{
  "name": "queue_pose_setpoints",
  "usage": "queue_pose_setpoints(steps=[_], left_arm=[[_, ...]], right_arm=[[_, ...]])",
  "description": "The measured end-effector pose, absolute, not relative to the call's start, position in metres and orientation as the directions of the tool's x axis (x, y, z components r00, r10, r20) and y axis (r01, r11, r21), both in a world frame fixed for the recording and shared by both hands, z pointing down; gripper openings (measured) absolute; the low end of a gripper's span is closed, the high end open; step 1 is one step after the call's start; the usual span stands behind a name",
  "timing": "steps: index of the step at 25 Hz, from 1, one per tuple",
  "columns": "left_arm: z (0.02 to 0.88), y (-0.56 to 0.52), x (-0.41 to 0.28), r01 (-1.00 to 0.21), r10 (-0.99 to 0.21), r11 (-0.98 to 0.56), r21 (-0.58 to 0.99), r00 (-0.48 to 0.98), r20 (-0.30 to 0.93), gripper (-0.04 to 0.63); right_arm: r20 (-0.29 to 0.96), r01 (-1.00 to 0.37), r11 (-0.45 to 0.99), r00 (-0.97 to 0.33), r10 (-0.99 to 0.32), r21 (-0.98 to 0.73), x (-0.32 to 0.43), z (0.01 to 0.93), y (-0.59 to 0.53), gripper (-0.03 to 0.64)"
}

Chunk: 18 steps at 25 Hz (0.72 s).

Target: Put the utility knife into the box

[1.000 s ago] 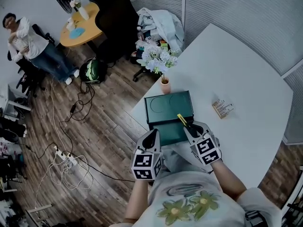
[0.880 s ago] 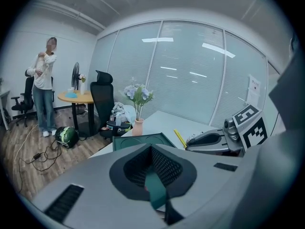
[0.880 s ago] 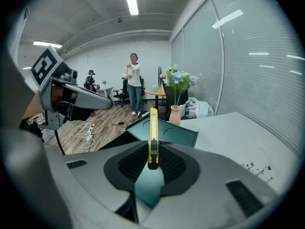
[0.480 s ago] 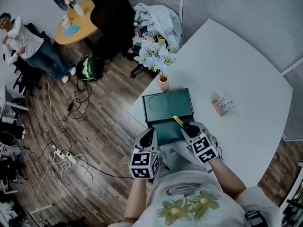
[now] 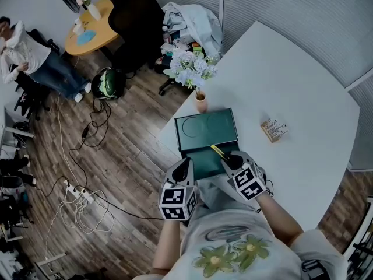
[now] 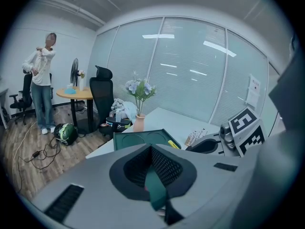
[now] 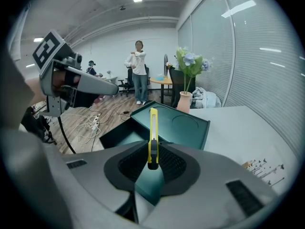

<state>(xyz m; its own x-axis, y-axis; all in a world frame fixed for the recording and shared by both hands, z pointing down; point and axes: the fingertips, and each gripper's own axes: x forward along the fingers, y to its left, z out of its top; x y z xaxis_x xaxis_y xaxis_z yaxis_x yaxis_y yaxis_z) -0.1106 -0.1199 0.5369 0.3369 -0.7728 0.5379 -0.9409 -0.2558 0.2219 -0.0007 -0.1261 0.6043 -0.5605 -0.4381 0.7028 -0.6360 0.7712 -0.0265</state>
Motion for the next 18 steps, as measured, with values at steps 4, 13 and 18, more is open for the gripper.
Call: queue_pose_setpoints(steps=[4, 13, 18], left_arm=[[0.539, -0.123, -0.112, -0.94, -0.769, -0.254, 0.226, 0.338, 0.542, 0.0], [0.545, -0.122, -0.107, -0.934, -0.748, -0.272, 0.231, 0.356, 0.561, -0.002], [0.546, -0.12, -0.107, -0.93, -0.753, -0.27, 0.249, 0.365, 0.548, -0.003]], right_arm=[[0.723, -0.63, 0.776, -0.545, -0.425, -0.019, 0.0, 0.613, -0.127, 0.074], [0.752, -0.607, 0.795, -0.528, -0.395, -0.008, -0.003, 0.627, -0.127, 0.074], [0.763, -0.591, 0.807, -0.521, -0.383, 0.001, -0.007, 0.634, -0.127, 0.074]])
